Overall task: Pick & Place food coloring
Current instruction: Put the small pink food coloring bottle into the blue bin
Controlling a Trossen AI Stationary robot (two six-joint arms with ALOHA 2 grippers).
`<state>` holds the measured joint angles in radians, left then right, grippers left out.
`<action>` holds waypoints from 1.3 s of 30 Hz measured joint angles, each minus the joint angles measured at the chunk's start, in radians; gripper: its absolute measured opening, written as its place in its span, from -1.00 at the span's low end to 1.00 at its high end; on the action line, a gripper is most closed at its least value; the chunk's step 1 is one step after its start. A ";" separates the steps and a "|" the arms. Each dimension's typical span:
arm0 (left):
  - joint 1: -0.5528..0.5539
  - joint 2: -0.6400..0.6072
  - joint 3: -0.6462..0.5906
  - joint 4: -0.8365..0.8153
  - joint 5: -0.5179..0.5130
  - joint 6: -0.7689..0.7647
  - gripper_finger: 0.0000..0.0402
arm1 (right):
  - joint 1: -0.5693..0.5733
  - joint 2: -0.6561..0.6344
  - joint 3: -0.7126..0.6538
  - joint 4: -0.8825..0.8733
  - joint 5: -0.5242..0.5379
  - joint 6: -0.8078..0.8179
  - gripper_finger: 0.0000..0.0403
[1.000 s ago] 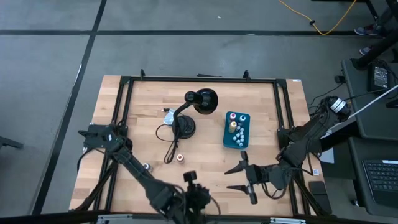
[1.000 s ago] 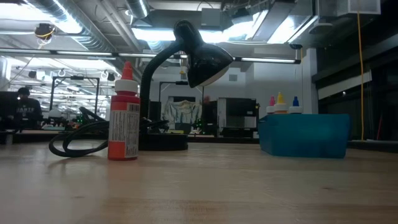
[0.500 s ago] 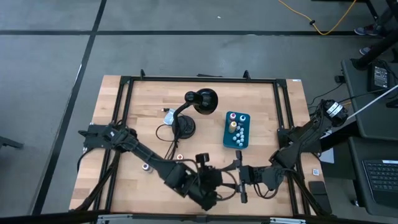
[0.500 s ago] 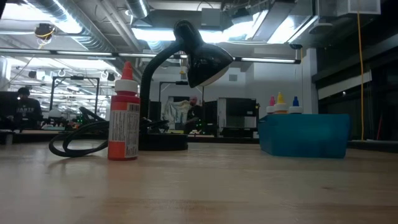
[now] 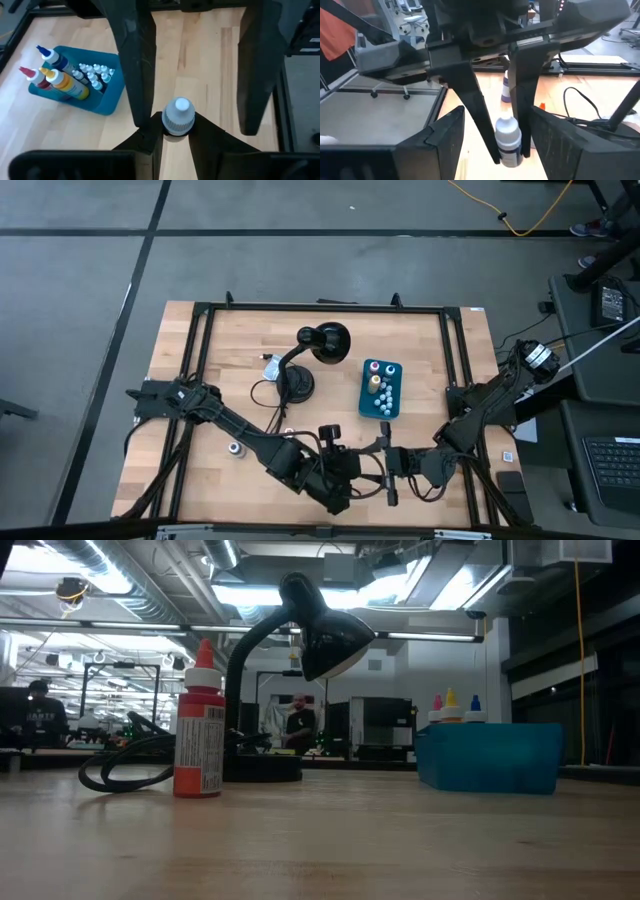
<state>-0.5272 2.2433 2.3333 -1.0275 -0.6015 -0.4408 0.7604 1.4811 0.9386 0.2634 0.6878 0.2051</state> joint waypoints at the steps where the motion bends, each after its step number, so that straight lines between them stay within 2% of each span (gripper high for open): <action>1: 0.000 0.000 0.000 0.004 0.000 0.005 -0.63 | 0.000 0.000 0.000 -0.009 0.006 0.002 0.09; 10: 0.000 -0.002 0.000 0.010 0.005 0.027 -0.63 | 0.000 -0.001 0.000 -0.019 0.011 0.003 0.03; 21: 0.000 -0.003 0.000 0.012 -0.009 -0.028 -0.63 | -0.001 -0.002 0.001 -0.042 0.012 -0.006 -0.50; 26: 0.000 -0.003 0.000 0.012 -0.016 -0.051 -0.62 | -0.001 -0.003 0.003 -0.060 0.017 -0.007 -0.67; 32: 0.002 -0.003 0.000 0.012 -0.016 -0.055 -0.62 | -0.001 -0.003 0.002 -0.060 0.028 -0.005 -0.68; 36: 0.005 -0.004 0.000 0.012 -0.004 -0.070 -0.54 | 0.003 -0.002 0.002 -0.057 0.040 -0.001 -0.66; 39: 0.004 -0.007 0.000 0.003 -0.024 -0.106 -0.46 | 0.013 0.000 -0.001 -0.060 0.086 -0.002 -0.70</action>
<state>-0.5228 2.2359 2.3333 -1.0250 -0.6255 -0.5471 0.7735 1.4810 0.9379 0.2036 0.7742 0.2035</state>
